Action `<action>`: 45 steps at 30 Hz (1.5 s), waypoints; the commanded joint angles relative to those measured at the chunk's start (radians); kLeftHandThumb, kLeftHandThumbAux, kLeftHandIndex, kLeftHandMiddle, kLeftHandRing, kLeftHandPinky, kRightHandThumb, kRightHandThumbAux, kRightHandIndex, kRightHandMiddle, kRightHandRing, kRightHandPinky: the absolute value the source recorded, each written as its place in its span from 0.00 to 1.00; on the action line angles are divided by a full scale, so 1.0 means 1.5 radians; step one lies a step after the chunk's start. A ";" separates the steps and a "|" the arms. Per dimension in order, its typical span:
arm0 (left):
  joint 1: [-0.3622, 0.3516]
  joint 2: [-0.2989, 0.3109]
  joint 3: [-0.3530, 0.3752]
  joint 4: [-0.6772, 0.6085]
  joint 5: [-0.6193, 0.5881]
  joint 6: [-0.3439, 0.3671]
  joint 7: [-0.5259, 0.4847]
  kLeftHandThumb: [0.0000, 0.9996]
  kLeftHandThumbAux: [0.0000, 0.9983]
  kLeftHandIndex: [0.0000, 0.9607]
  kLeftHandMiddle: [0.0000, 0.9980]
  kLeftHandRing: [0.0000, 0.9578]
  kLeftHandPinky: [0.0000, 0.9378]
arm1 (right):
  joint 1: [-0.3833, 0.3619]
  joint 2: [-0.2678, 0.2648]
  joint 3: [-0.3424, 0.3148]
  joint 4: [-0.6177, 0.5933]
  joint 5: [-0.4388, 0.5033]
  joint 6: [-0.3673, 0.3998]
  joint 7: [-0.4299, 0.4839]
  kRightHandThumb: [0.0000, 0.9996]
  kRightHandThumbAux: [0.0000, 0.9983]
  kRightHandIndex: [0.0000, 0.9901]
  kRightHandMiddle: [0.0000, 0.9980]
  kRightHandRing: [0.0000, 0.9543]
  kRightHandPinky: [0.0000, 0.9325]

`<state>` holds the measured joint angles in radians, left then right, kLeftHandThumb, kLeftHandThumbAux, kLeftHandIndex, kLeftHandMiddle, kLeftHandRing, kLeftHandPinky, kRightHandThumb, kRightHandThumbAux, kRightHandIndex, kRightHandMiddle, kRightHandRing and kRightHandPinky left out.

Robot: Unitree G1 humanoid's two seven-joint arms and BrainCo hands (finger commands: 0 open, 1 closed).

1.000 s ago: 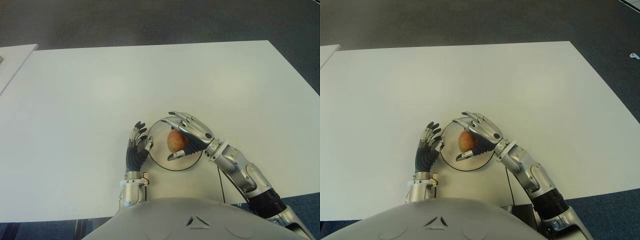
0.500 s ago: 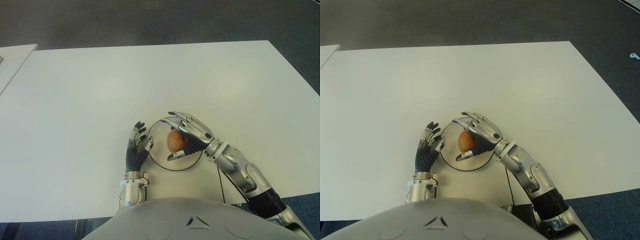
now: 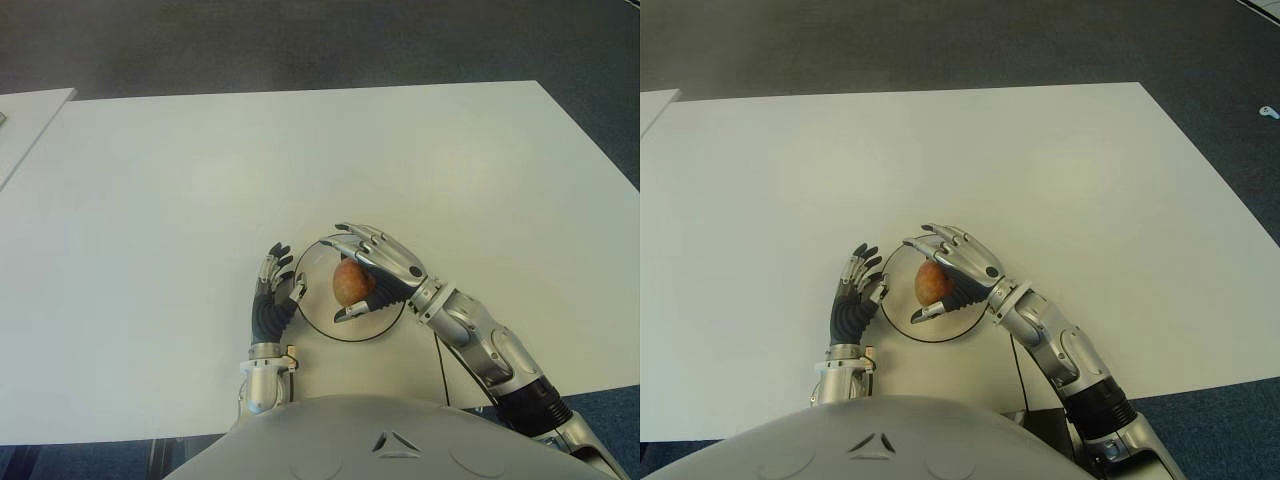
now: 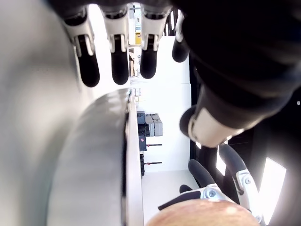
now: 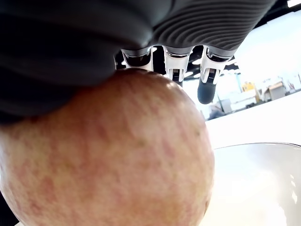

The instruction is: Put the apples into the plate.

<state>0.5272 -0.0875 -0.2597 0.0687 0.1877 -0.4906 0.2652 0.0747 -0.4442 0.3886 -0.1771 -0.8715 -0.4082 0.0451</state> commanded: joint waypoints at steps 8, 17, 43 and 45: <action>-0.014 -0.021 -0.003 0.006 -0.001 0.015 -0.001 0.17 0.72 0.11 0.16 0.20 0.26 | -0.003 0.003 0.001 -0.001 0.020 0.002 0.009 0.07 0.30 0.00 0.00 0.00 0.00; -0.014 -0.019 -0.005 0.010 -0.016 0.010 -0.011 0.18 0.72 0.11 0.15 0.20 0.26 | -0.003 0.002 0.002 -0.004 0.023 0.000 0.012 0.07 0.30 0.00 0.00 0.00 0.00; -0.017 -0.016 0.002 0.014 -0.007 0.011 -0.009 0.15 0.71 0.10 0.14 0.17 0.23 | -0.009 -0.005 -0.015 -0.044 0.025 0.007 0.038 0.07 0.26 0.00 0.00 0.00 0.00; -0.017 -0.020 0.001 0.017 -0.006 0.007 -0.006 0.15 0.71 0.10 0.14 0.18 0.25 | -0.010 -0.003 -0.017 -0.043 0.033 0.004 0.038 0.07 0.25 0.00 0.00 0.00 0.00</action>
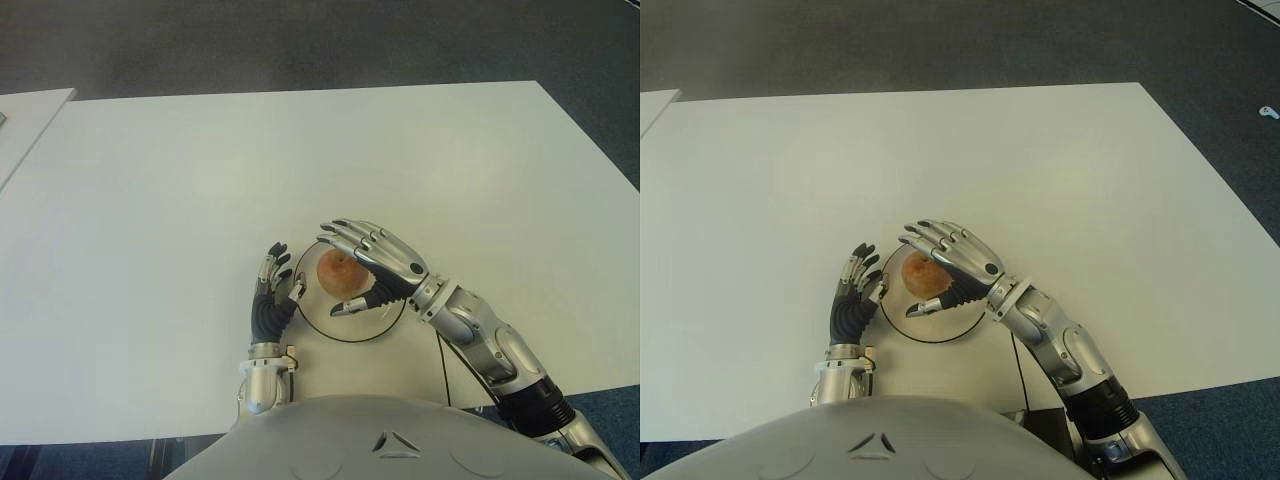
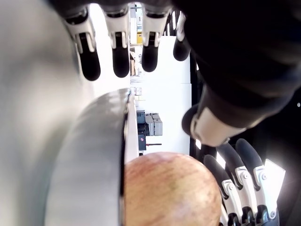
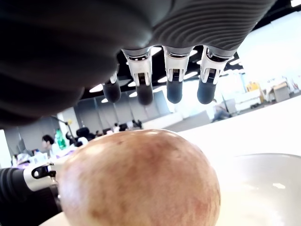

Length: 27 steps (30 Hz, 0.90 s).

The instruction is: Put the apples into the plate.

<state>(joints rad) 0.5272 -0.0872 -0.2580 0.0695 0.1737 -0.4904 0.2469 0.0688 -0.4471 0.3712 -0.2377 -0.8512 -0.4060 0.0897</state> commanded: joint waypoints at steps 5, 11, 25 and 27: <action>-0.019 -0.023 0.000 0.021 0.004 0.004 0.007 0.17 0.71 0.11 0.16 0.21 0.28 | -0.012 -0.005 -0.009 -0.002 0.033 0.000 0.014 0.07 0.22 0.00 0.00 0.00 0.00; -0.020 -0.022 0.001 0.023 0.012 0.006 0.011 0.17 0.71 0.12 0.17 0.21 0.27 | -0.014 -0.007 -0.015 -0.008 0.056 0.006 0.033 0.08 0.21 0.00 0.00 0.00 0.00; -0.010 -0.029 -0.003 0.011 -0.004 0.017 0.008 0.16 0.72 0.13 0.19 0.23 0.27 | -0.075 0.016 -0.092 0.160 0.230 0.023 0.043 0.12 0.23 0.00 0.00 0.00 0.00; -0.005 -0.033 -0.007 -0.003 -0.006 0.021 0.010 0.17 0.72 0.13 0.19 0.23 0.27 | -0.075 0.027 -0.110 0.187 0.269 0.024 0.037 0.12 0.23 0.00 0.00 0.00 0.00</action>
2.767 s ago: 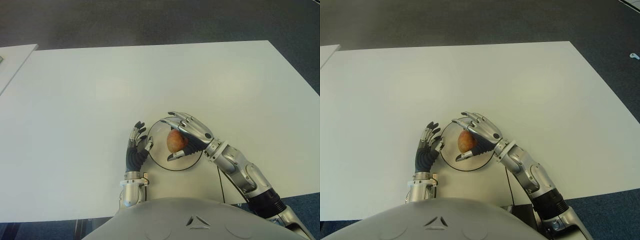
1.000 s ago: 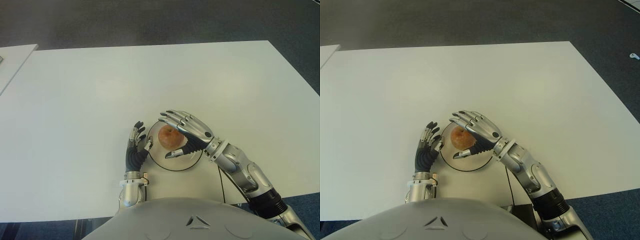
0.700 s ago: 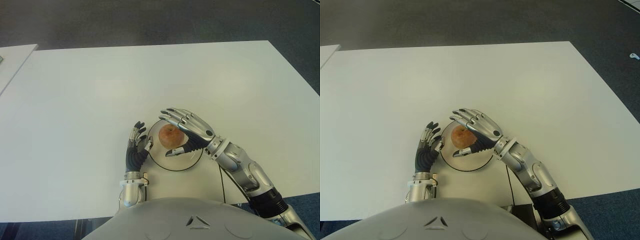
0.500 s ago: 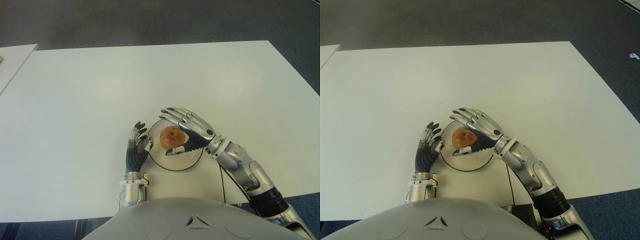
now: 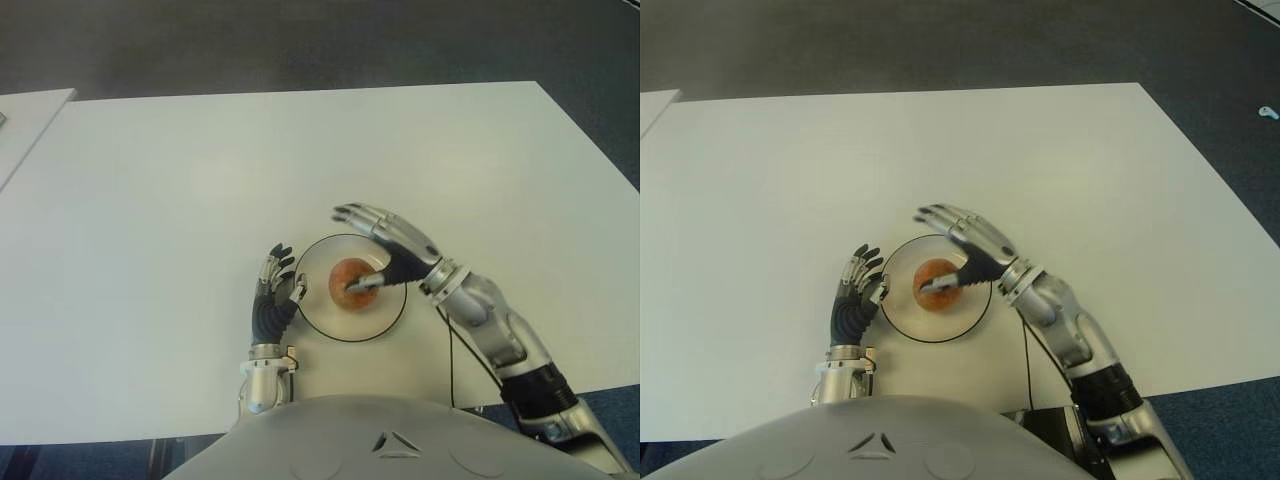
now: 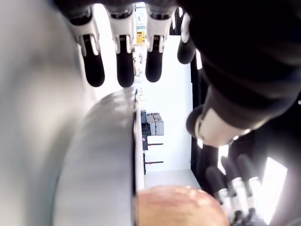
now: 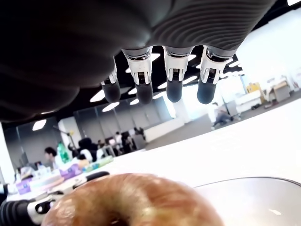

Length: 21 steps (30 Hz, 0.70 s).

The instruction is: Put the apples into the plate.

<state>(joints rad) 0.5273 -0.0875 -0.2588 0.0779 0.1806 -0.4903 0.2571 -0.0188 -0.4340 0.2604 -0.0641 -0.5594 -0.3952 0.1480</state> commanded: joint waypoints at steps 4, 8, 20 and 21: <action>0.004 -0.035 -0.012 -0.031 -0.013 0.033 0.003 0.18 0.72 0.13 0.20 0.24 0.27 | -0.001 0.045 -0.068 0.086 0.142 0.024 -0.010 0.13 0.22 0.00 0.00 0.00 0.00; 0.013 -0.035 -0.014 -0.045 -0.016 0.043 0.004 0.18 0.71 0.14 0.20 0.24 0.27 | 0.022 0.073 -0.107 0.122 0.236 0.028 -0.001 0.13 0.23 0.00 0.00 0.00 0.00; 0.091 -0.068 -0.064 -0.204 -0.033 0.100 0.029 0.22 0.64 0.15 0.17 0.21 0.28 | 0.040 0.150 -0.203 0.175 0.475 0.138 0.053 0.10 0.38 0.00 0.00 0.00 0.00; 0.094 -0.069 -0.062 -0.206 -0.041 0.106 0.031 0.22 0.62 0.14 0.16 0.21 0.28 | 0.046 0.158 -0.208 0.172 0.489 0.147 0.053 0.09 0.39 0.00 0.00 0.00 0.00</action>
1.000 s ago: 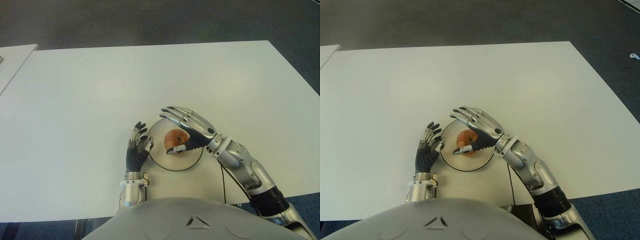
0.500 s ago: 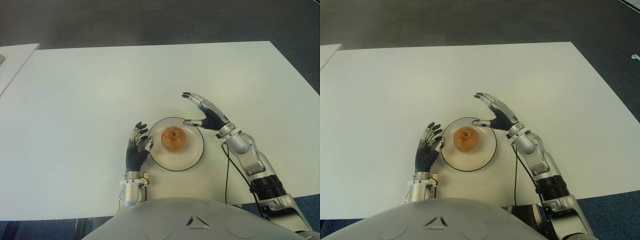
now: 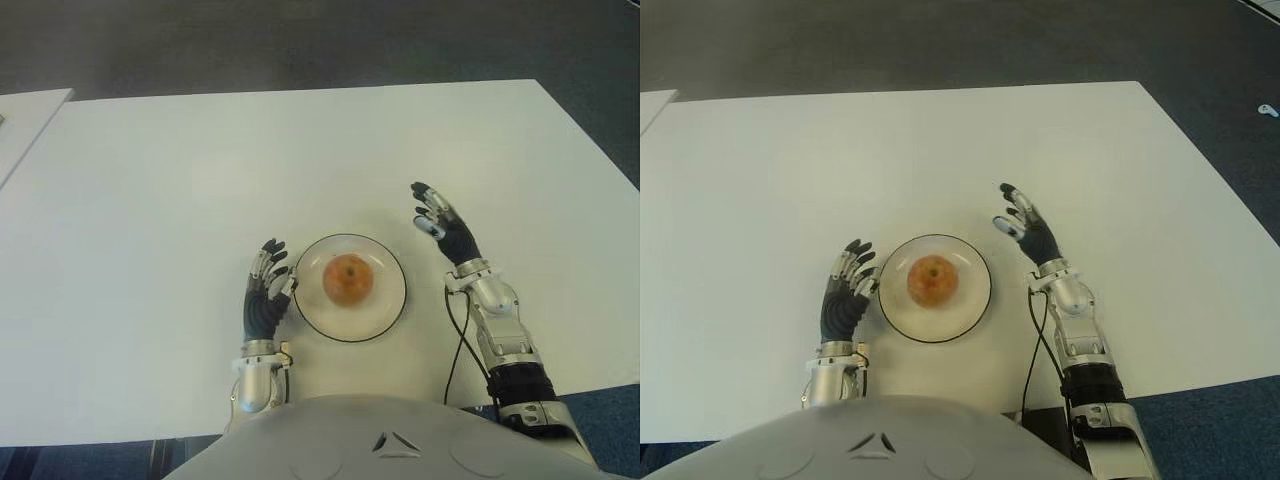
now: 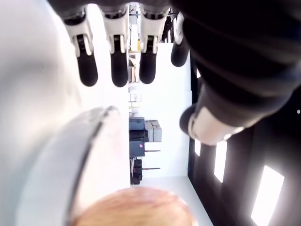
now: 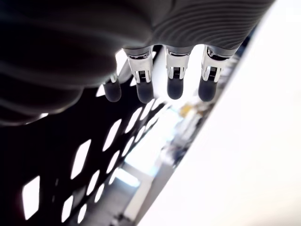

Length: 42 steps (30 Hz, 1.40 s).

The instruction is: Put the apples into the plate.

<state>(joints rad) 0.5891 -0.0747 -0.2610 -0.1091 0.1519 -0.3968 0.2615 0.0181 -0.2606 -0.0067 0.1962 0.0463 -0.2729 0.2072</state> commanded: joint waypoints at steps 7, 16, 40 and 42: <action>0.058 -0.067 -0.050 -0.068 -0.030 0.057 0.062 0.20 0.57 0.13 0.13 0.15 0.18 | 0.055 0.093 -0.049 -0.039 0.128 0.099 -0.005 0.07 0.42 0.00 0.00 0.00 0.00; 0.063 -0.064 -0.036 -0.060 -0.043 0.043 0.094 0.17 0.53 0.10 0.07 0.05 0.06 | 0.083 0.129 -0.056 -0.056 0.126 0.108 -0.027 0.08 0.44 0.06 0.03 0.00 0.00; 0.072 -0.015 -0.011 -0.029 -0.096 -0.006 0.051 0.16 0.49 0.04 0.01 0.00 0.02 | 0.175 0.152 -0.030 -0.071 0.093 0.082 -0.030 0.07 0.44 0.01 0.03 0.00 0.00; 0.075 -0.014 -0.011 -0.031 -0.099 -0.005 0.044 0.16 0.49 0.04 0.00 0.00 0.01 | 0.181 0.151 -0.028 -0.075 0.091 0.082 -0.029 0.07 0.44 0.01 0.03 0.00 0.00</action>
<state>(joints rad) 0.6666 -0.0582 -0.2486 -0.1488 0.0182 -0.4166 0.3511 0.2515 -0.0382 -0.0571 0.0714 0.2000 -0.1854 0.1687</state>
